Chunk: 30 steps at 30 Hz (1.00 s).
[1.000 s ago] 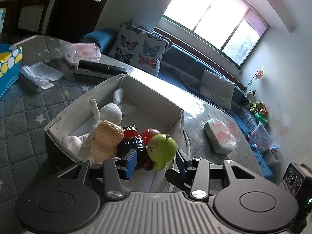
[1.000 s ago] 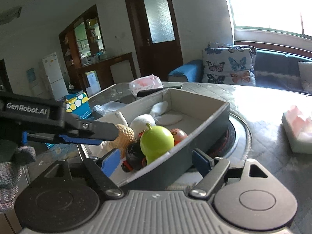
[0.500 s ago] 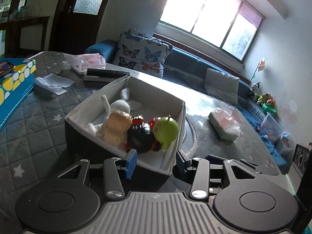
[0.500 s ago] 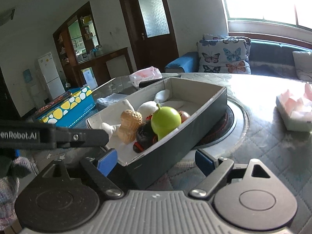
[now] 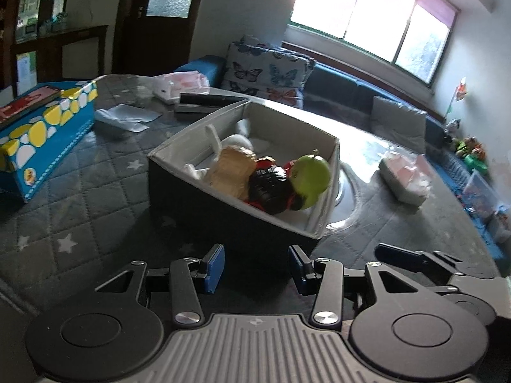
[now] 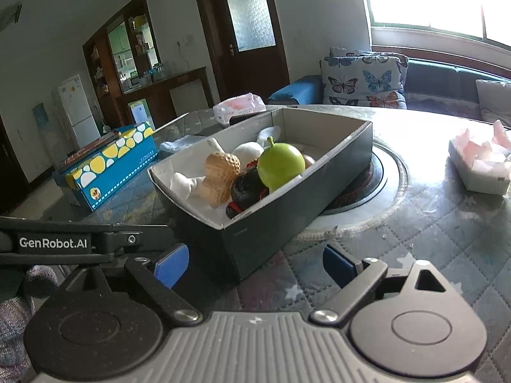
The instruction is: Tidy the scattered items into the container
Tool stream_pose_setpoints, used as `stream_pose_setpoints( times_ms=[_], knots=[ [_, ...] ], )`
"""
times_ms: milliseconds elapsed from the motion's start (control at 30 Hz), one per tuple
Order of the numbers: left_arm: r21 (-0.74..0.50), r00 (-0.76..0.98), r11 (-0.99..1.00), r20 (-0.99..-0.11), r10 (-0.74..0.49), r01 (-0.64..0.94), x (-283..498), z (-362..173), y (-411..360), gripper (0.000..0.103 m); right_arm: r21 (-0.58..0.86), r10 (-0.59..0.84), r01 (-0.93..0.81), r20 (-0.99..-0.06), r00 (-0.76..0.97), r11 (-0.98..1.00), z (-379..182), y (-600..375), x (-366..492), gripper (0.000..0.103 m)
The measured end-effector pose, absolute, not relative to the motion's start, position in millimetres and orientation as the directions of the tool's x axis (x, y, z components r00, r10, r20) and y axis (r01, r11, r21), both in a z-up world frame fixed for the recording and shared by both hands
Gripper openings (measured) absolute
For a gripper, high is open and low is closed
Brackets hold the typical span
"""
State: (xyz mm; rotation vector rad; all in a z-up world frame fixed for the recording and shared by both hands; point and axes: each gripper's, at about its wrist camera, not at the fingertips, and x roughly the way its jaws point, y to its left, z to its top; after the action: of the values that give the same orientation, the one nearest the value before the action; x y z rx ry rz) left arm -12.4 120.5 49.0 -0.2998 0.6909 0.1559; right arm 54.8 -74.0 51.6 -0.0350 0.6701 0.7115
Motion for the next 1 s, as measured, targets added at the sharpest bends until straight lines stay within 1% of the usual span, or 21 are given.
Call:
stream_pose_setpoints(
  times_ms=[300,433,567,1000],
  knots=[
    [-0.138,0.726,0.937,-0.672,0.149,-0.32,-17,42,124,0.047,0.166,0.576,-0.615,-0.594,0.561,0.771,48,-68,47,0.094],
    [-0.093,0.71,0.931,-0.675,0.202,-0.353,-16,41,125,0.047,0.159,0.569,-0.611,-0.598,0.565,0.775,47,-66,47,0.097],
    [-0.102,0.709,0.931,-0.678,0.192,-0.35,-15,40,129,0.047,0.157,0.562,-0.607,-0.604,0.565,0.779,45,-65,49,0.097],
    [-0.029,0.685,0.926,-0.682,0.257,-0.377,-6,33,131,0.045,0.158,0.547,-0.592,-0.617,0.566,0.79,41,-59,57,0.099]
  ],
)
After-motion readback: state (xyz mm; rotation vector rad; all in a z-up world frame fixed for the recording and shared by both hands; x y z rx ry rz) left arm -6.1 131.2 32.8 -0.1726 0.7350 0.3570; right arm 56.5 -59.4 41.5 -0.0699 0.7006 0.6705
